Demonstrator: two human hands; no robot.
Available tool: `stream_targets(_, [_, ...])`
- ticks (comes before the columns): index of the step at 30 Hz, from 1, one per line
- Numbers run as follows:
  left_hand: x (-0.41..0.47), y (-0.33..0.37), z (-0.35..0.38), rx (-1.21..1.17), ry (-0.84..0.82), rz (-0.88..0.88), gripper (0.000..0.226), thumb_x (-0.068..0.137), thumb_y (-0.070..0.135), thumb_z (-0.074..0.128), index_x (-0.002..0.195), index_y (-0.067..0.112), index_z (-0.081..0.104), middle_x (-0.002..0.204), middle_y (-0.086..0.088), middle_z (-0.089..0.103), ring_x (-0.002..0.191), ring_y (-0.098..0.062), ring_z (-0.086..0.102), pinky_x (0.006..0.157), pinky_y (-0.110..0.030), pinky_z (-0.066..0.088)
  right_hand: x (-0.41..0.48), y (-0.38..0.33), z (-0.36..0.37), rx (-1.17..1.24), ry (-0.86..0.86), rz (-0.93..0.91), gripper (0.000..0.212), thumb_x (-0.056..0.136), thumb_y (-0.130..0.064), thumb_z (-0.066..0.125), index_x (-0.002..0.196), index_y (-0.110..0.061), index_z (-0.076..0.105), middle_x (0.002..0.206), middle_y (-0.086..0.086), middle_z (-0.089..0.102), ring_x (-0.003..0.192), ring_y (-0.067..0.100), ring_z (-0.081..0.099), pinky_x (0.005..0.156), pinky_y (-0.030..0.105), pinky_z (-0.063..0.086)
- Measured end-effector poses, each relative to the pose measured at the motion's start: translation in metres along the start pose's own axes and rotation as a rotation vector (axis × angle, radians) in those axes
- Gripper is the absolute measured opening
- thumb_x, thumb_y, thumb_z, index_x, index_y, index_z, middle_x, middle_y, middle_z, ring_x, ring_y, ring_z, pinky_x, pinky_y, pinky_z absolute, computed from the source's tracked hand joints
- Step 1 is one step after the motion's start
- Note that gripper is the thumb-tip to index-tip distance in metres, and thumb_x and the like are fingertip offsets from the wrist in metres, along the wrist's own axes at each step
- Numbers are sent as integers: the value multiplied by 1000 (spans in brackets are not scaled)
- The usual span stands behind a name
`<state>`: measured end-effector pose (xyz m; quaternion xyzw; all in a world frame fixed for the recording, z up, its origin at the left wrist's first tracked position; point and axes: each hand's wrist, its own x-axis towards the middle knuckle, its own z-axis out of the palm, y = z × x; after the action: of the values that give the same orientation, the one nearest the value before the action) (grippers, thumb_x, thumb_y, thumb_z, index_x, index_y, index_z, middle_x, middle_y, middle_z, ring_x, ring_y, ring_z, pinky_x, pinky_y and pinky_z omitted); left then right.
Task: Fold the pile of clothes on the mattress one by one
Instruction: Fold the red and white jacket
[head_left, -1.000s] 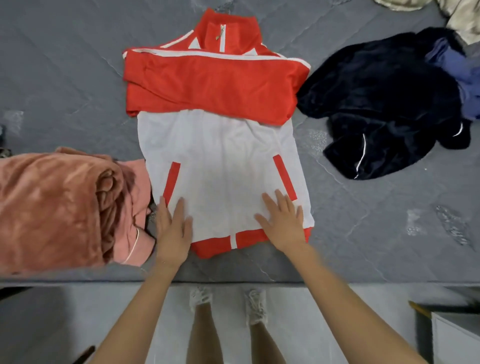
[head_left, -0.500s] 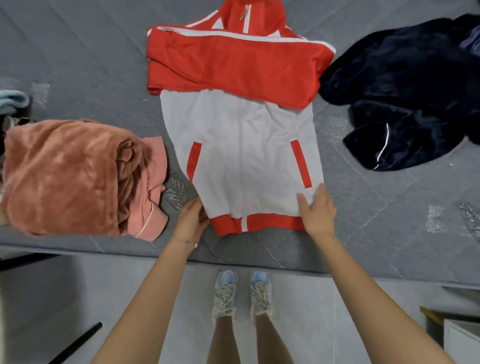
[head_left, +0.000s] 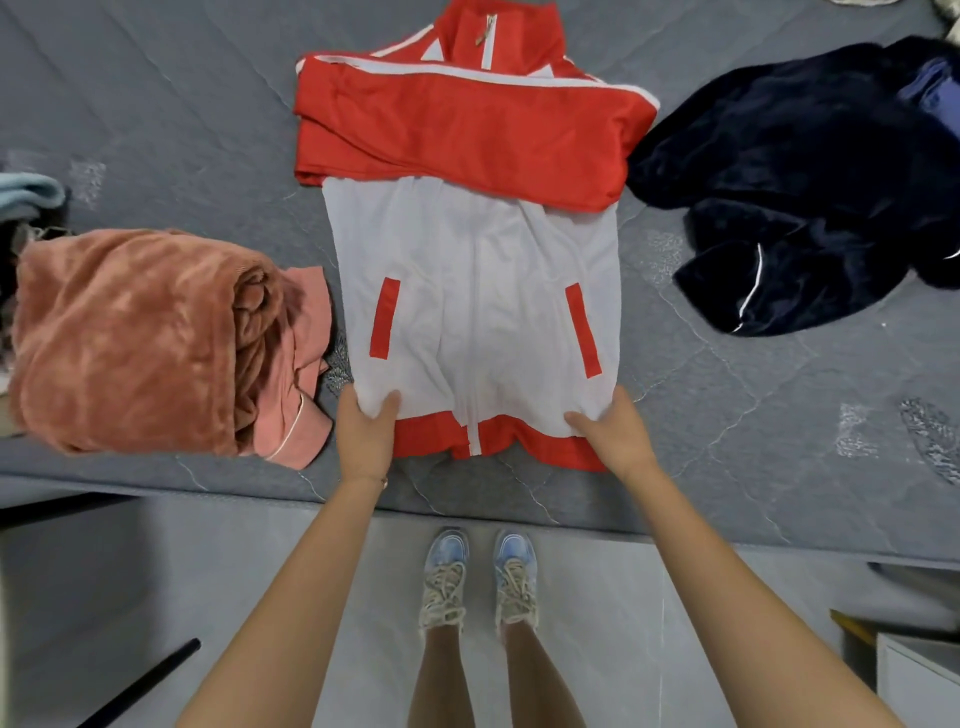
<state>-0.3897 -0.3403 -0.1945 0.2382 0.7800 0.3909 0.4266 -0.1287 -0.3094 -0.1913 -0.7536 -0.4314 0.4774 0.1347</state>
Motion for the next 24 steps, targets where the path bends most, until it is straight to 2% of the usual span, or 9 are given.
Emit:
stream_targets(4, [-9,7,-10,137,67,151,27,91,8,63,115,4,51,109,-2,55,99,-14,53,82,-16,40,-10,-1,4,42,-12,-66,57,84,-12,70,135,-10,45,132,5,55,120,22,51,94,30,41])
stream_targets(7, [-13,12,-18,150,147,163,35,91,9,64,121,-2,50,109,-2,53,100,-13,51,81,-12,37,-17,-7,5,82,37,-125,50,88,-12,64,135,-13,46,128,1,56,114,16,52,91,26,40])
stream_targets(10, [-18,20,-29,121,162,163,37,90,11,66,121,-2,51,111,-6,56,99,-14,52,86,-17,42,-25,-14,-1,196,48,-123,42,91,-10,61,132,-11,49,120,-2,57,107,12,53,88,25,41])
stream_targets(13, [-28,28,-42,116,108,165,32,90,13,66,118,4,54,111,-4,60,99,-13,56,89,-24,46,-36,-15,-9,250,-18,-40,38,91,-6,60,128,-6,53,115,2,59,110,21,57,87,28,44])
stream_targets(16, [-50,38,-53,146,35,146,20,90,8,63,109,13,57,102,0,63,91,-11,58,82,-26,48,-57,-8,-19,177,-65,102,34,89,-1,61,123,-1,58,116,11,63,102,22,57,83,27,41])
stream_targets(19, [-80,53,-58,166,-26,88,23,90,2,59,107,17,56,91,6,61,83,-9,58,76,-23,44,-73,-10,-29,180,-139,241,32,86,-1,64,118,-1,64,118,15,65,94,20,57,81,27,43])
stream_targets(22, [-90,74,-44,120,-31,17,15,90,4,61,103,10,58,88,3,62,90,-22,60,78,-29,48,-74,-42,-38,295,-130,265,29,84,-1,67,112,-5,66,113,13,66,93,24,61,83,33,50])
stream_targets(24, [-80,90,-32,28,8,-2,12,89,6,63,101,8,60,92,-4,64,92,-27,62,82,-35,51,-67,-66,-42,434,-75,263,23,83,0,68,105,-7,66,101,13,69,82,21,66,77,33,56])
